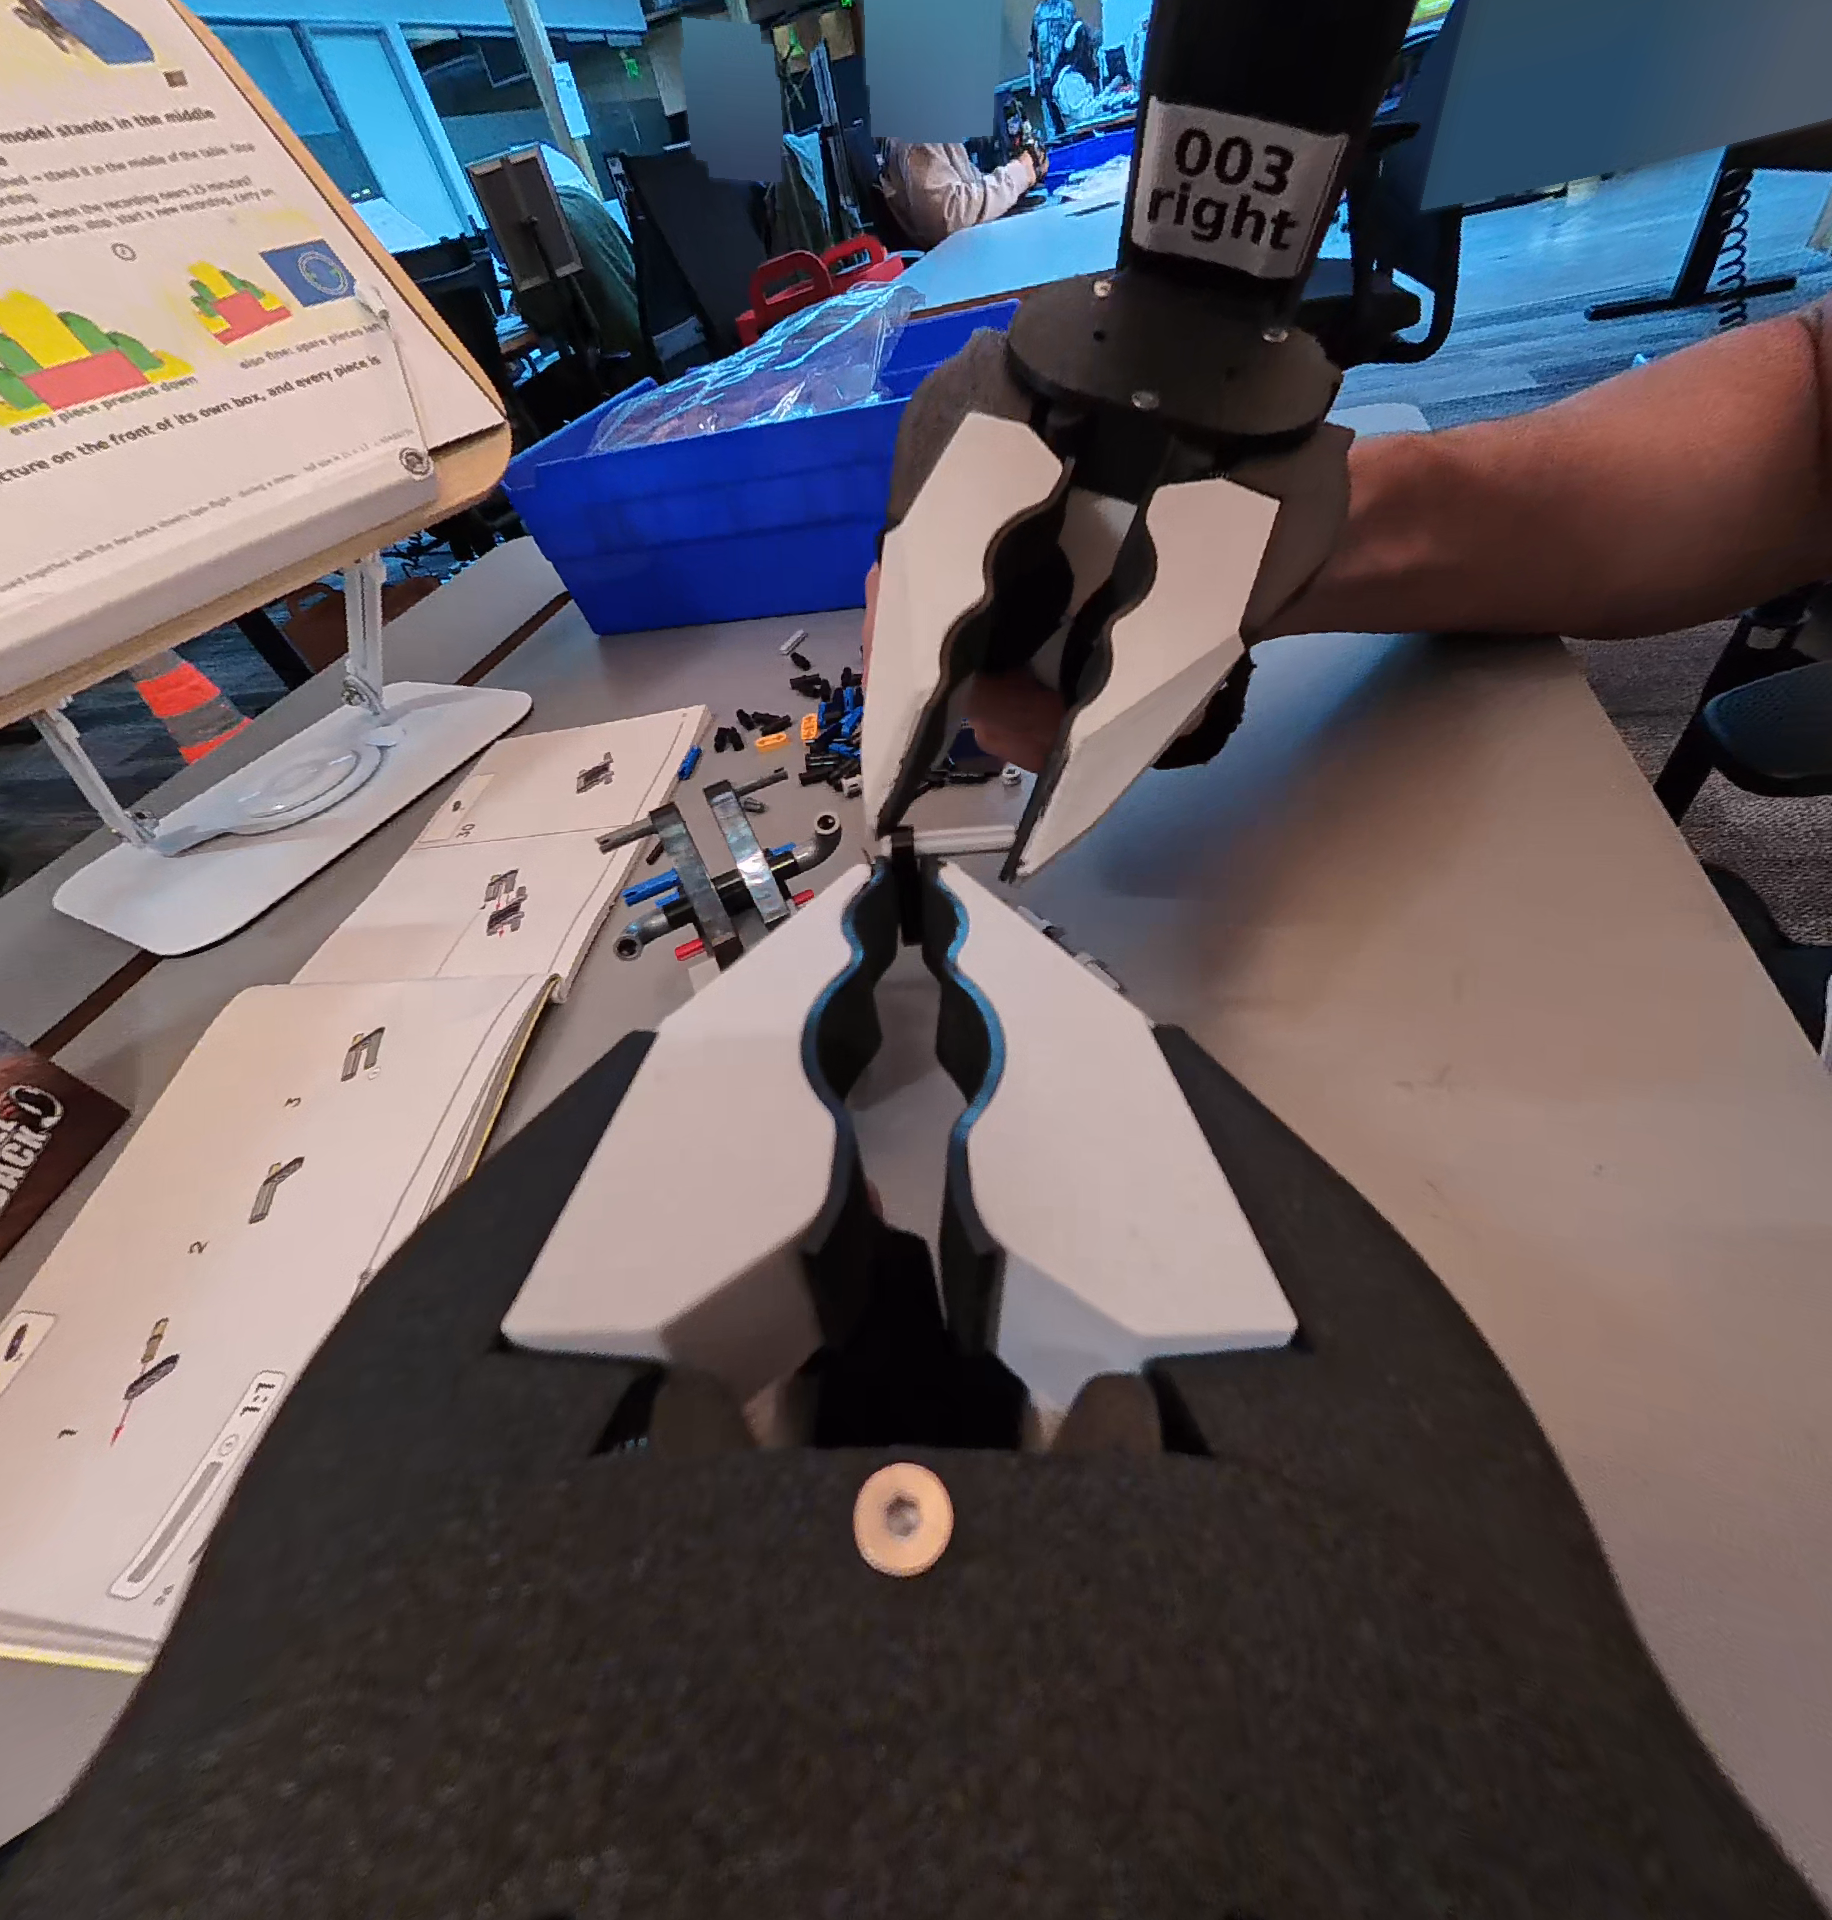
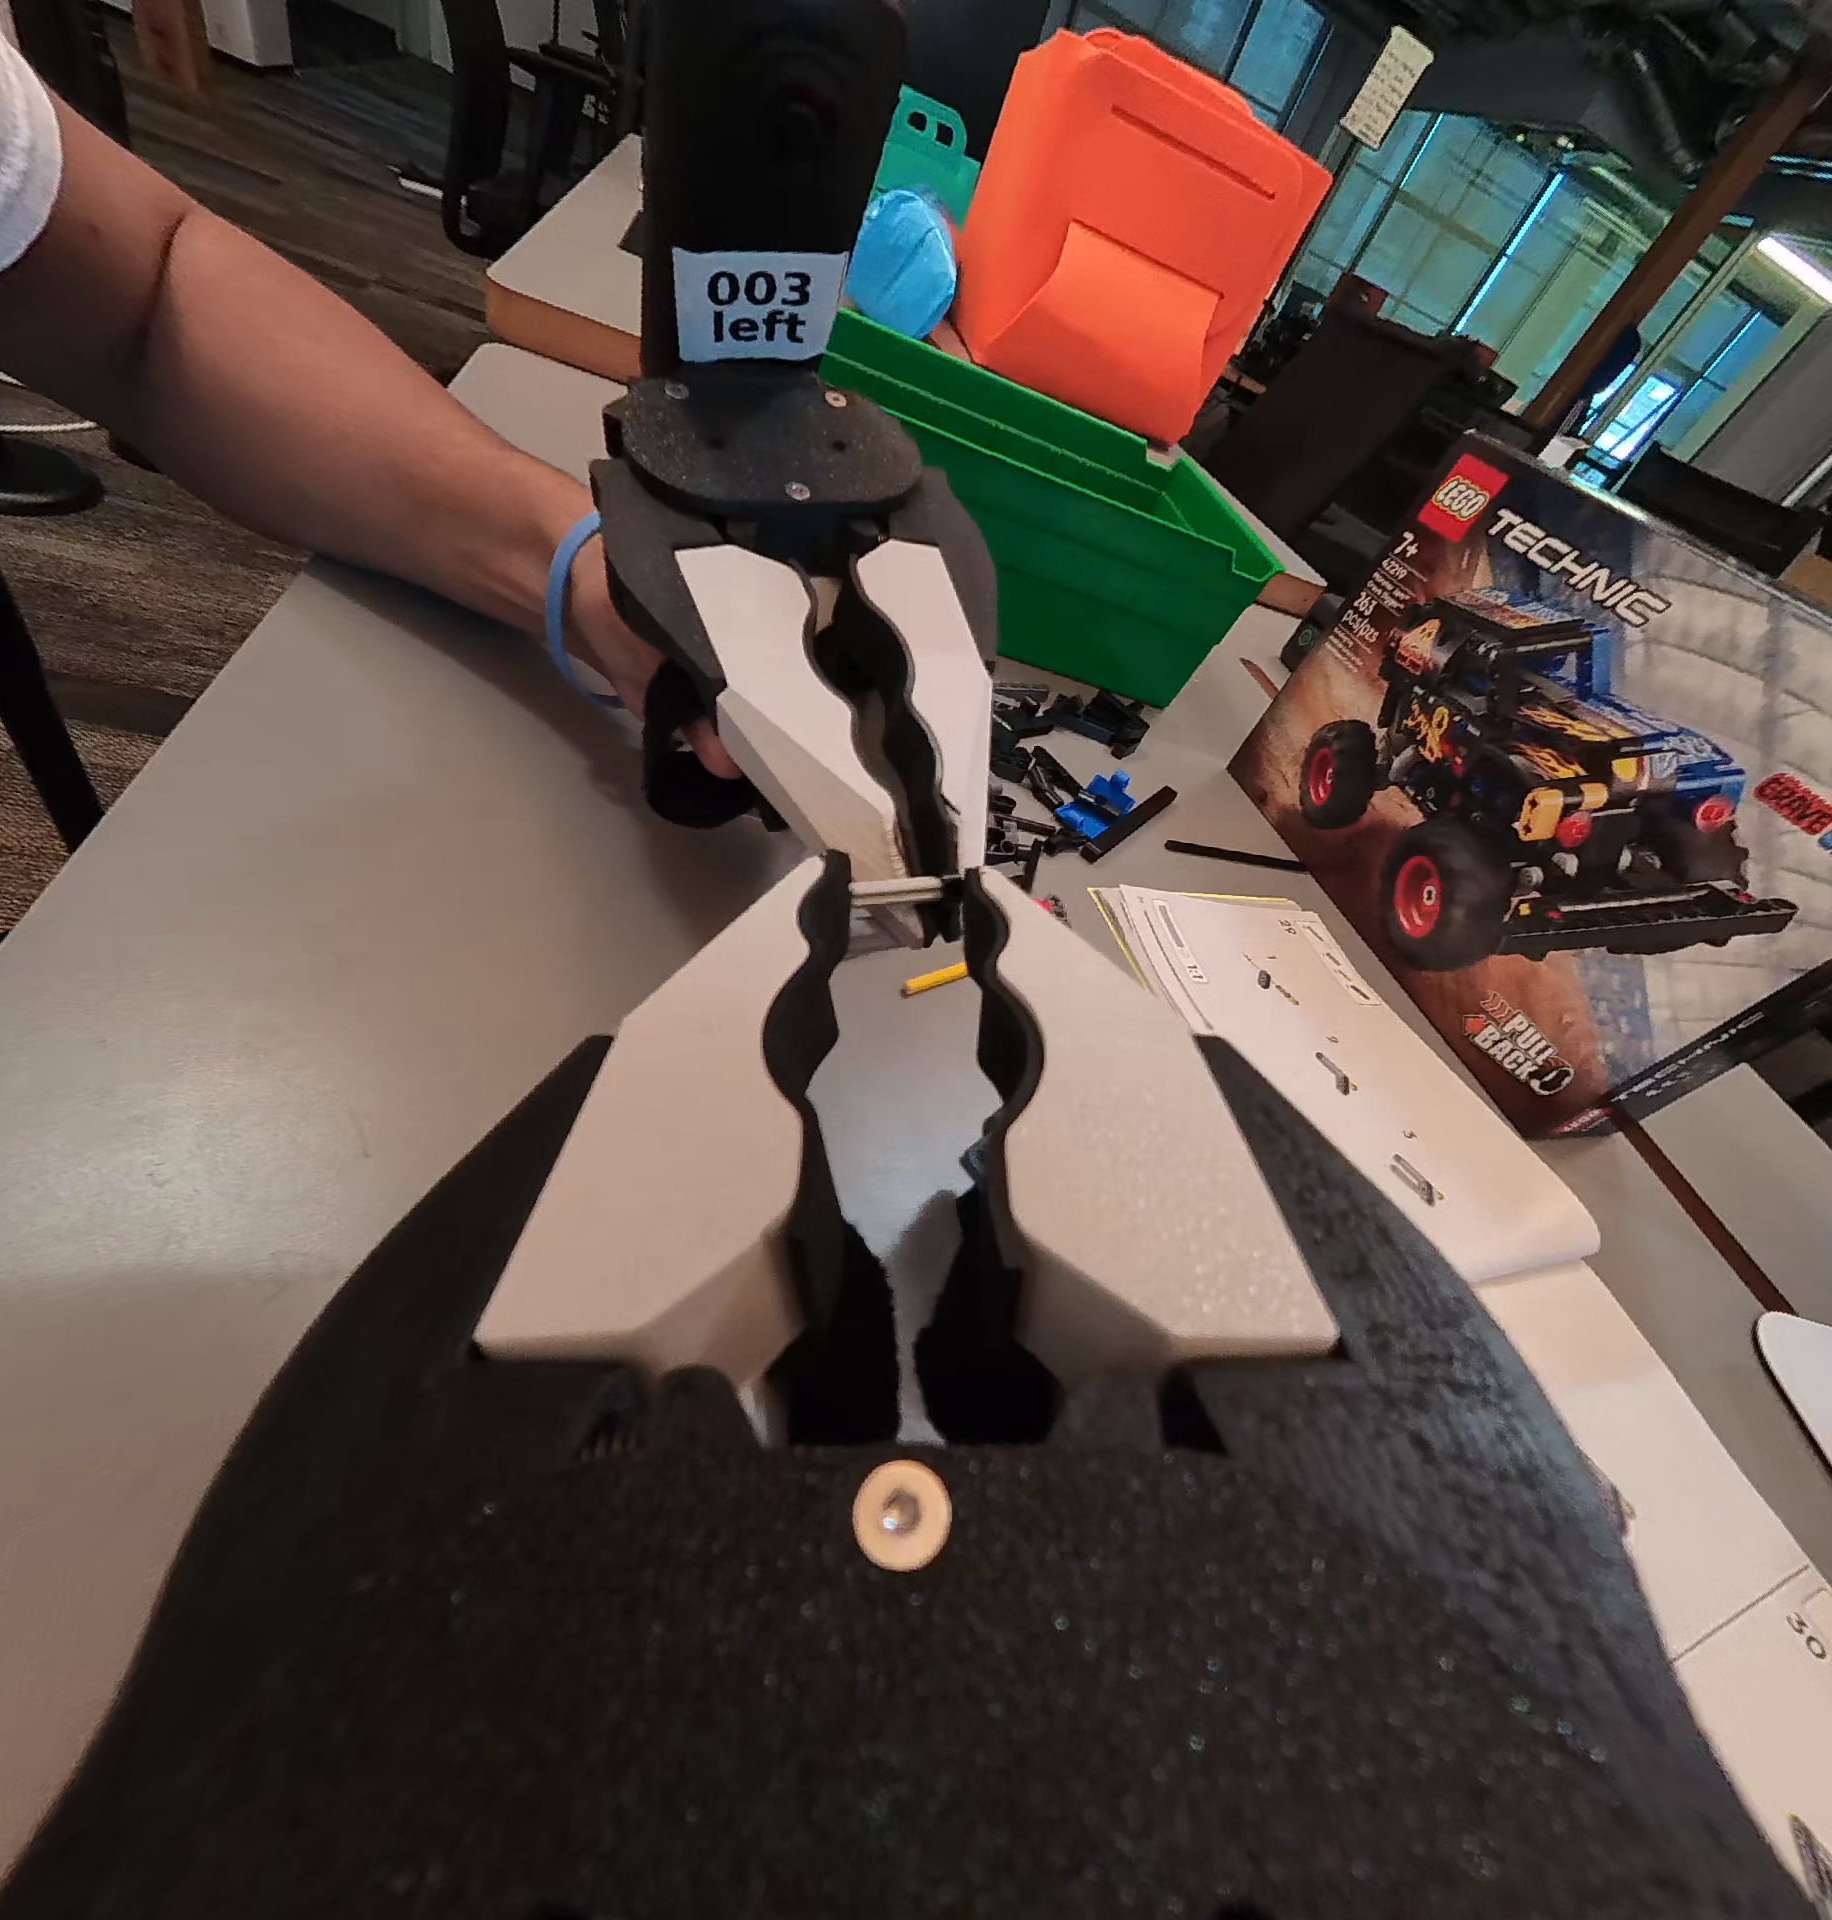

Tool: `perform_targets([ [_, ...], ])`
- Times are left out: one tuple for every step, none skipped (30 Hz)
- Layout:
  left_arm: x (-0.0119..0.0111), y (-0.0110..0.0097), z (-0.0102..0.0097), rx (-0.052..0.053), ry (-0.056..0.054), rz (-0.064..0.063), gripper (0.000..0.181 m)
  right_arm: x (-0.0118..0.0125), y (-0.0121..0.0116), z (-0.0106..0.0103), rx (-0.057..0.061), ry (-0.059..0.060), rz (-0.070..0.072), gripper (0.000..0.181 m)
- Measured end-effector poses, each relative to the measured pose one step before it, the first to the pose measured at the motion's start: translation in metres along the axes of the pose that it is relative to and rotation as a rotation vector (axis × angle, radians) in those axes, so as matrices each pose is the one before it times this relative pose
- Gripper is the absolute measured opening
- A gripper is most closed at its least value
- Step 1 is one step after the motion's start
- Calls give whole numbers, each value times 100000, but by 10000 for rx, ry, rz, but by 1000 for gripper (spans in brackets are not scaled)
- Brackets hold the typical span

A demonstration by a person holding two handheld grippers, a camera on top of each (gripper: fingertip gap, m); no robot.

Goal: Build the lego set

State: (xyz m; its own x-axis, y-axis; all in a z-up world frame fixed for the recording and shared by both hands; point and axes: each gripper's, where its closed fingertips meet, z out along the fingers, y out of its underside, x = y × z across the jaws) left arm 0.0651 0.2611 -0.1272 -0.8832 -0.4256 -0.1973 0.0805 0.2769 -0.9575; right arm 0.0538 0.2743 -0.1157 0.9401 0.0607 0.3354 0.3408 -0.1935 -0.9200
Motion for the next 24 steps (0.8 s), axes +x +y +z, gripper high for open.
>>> perform_targets([
  [8,26,2,-19,-25,63,1,-21,32,-3,-10,-12,-2,21],
  [27,32,14,-22,-25,63,1,-32,40,-10,-45,-67,14,21],
  [25,14,5,-11,17,-8,1,-11,11,-19,-38,-94,106,21],
  [-5,-44,1,34,23,-76,1,34,-38,-19,3,-56,84,21],
  [-10,-60,-14,46,7,-71,1,23,-59,-10,-6,-8,-16,20],
  [9,-11,-2,10,2,-14,1,7,12,2,-11,35,-120,20],
  [-3,1,-6,2,-20,24,1,21,8,-1,-3,65,-100,20],
  [3,-4,-1,0,-11,4,2,30,0,10,-6,46,-53,19],
  [20,-19,-2,12,13,-42,1,18,-16,-23,9,18,-33,19],
  [4,-79,-3,41,-2,-36,1,36,-64,-23,38,34,-69,19],
  [-4,-20,-12,6,-17,7,2,35,-1,-19,-9,24,-24,19],
  [-8,10,3,-18,-4,12,2,19,13,3,-18,0,24,19],
  [-16,-6,-10,5,-10,11,2,10,-19,8,11,15,3,18],
  [16,-14,-2,6,15,-15,1,-1,-8,-1,8,16,-44,18],
  [-21,40,4,-22,-5,3,2,25,49,17,-24,11,-8,18],
  [-4,10,1,3,-21,13,2,8,10,14,3,4,19,18],
  [-3,-21,-8,15,6,-29,1,12,-33,3,21,6,12,18],
  [0,-25,-3,12,16,-43,1,25,-23,-6,19,18,-1,18],
  [-10,-40,-8,19,-4,-11,1,13,-36,0,18,13,-2,18],
  [-24,4,-5,-6,-22,22,1,31,9,17,-13,4,30,18],
  [-7,-1,1,1,-3,4,2,15,-18,6,11,11,32,18],
  [-30,-77,-25,37,-3,-5,1,33,-86,9,71,28,65,18],
  [-41,-79,-30,32,-17,46,1,40,-113,5,75,28,143,18],
  [-62,-85,-36,17,-12,116,1,22,-132,14,100,20,219,18],
])
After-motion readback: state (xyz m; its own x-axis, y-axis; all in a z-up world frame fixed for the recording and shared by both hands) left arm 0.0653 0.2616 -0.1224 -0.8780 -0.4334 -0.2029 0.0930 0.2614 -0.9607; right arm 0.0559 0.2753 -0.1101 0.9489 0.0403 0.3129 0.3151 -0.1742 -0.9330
